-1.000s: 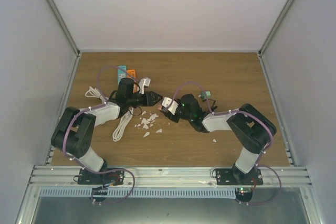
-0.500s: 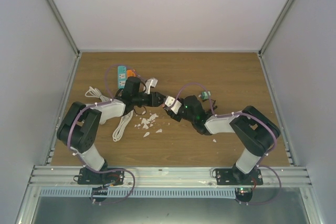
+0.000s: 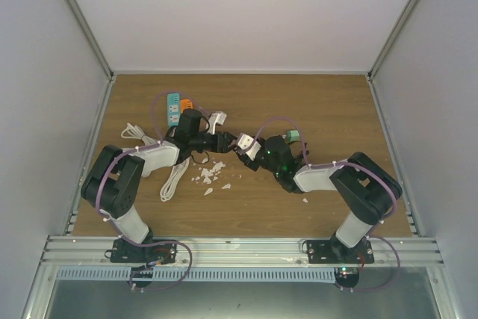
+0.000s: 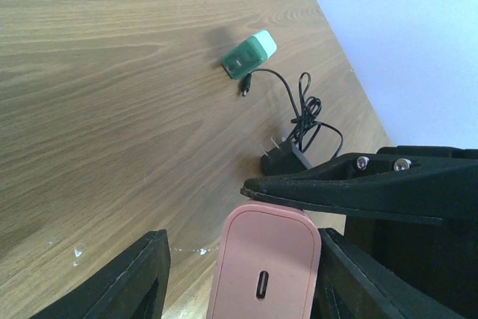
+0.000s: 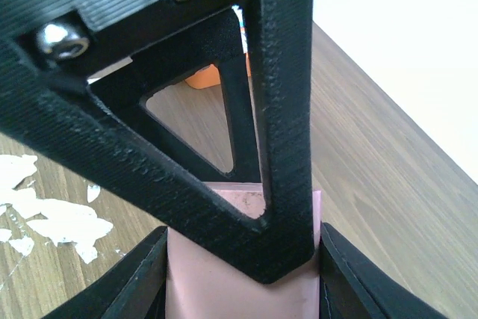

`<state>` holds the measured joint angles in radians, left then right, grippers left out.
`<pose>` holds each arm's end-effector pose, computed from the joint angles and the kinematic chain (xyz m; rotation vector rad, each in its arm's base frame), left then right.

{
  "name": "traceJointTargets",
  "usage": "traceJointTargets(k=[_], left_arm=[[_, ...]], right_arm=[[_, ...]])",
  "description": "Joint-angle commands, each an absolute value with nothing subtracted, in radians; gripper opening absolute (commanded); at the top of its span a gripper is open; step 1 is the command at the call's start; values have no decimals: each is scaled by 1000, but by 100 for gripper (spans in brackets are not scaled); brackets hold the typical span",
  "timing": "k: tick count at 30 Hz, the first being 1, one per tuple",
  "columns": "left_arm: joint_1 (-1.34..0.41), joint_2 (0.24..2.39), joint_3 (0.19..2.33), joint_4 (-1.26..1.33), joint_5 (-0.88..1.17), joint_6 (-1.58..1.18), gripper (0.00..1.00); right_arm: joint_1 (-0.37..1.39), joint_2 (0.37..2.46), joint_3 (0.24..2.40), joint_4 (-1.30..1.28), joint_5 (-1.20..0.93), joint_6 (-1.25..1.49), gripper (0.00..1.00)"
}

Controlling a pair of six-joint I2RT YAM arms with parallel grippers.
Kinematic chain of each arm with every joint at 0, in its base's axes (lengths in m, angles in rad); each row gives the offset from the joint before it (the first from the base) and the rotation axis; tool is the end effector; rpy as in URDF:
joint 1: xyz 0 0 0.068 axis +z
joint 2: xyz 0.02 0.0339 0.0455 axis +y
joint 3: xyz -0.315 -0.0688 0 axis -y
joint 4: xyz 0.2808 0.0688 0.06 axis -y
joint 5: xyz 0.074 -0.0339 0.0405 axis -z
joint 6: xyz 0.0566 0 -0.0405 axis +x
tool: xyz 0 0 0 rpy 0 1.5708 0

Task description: Insert the plug

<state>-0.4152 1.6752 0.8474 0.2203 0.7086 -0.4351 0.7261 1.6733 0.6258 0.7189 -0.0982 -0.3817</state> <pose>0.3356 -0.1882 0.1938 0.4110 2.2453 -1.2384 0.2714 0.2484 0.1715 -1.0617 1.5890 0.3266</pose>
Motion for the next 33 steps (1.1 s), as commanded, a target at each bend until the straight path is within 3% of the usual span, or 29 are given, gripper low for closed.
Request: traceJointTargets(k=[1, 5, 11, 13, 14, 15, 16, 17, 18, 28, 33], left_arm=[[-428, 1671, 850, 242, 730, -417, 53], [-439, 1696, 864, 235, 750, -405, 43], [-454, 1702, 874, 232, 763, -388, 3], [-454, 1697, 872, 237, 756, -389, 0], [-454, 1693, 869, 241, 751, -390, 0], [-454, 1685, 866, 240, 739, -389, 0], [-454, 1677, 863, 236, 721, -387, 0], [-454, 1666, 859, 230, 694, -386, 0], [-453, 1654, 854, 225, 661, -383, 0], [-422, 1439, 714, 261, 210, -360, 0], [-393, 1376, 671, 255, 77, -361, 0]], right_arm=[[718, 1654, 619, 793, -114, -364, 0], [718, 1654, 620, 794, -114, -360, 0], [718, 1660, 622, 796, -115, -352, 0], [718, 1666, 626, 798, -102, -344, 1], [718, 1672, 627, 802, -86, -337, 6], [718, 1675, 625, 813, -70, -333, 13], [718, 1681, 623, 822, -62, -329, 37], [717, 1687, 623, 829, -59, -325, 83], [718, 1692, 623, 833, -56, -321, 98], [718, 1660, 545, 972, 122, -235, 100], [736, 1730, 633, 853, 143, -213, 100]])
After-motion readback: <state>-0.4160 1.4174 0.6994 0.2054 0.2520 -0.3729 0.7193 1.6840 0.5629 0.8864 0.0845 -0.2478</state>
